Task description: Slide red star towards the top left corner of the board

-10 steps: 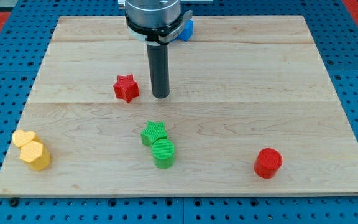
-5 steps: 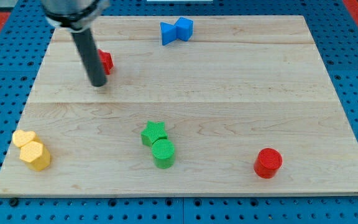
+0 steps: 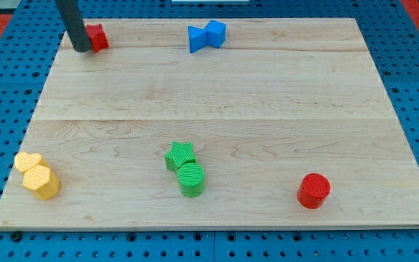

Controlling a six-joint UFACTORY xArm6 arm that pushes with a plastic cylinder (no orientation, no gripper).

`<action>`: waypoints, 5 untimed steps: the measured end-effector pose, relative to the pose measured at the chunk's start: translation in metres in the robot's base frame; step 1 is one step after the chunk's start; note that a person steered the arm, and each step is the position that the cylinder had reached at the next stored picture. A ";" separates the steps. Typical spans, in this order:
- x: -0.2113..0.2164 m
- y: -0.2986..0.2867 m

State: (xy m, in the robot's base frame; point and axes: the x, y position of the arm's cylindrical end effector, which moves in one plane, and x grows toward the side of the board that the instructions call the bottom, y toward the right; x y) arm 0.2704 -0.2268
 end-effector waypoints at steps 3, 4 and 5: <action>0.120 0.283; 0.182 0.415; 0.279 0.486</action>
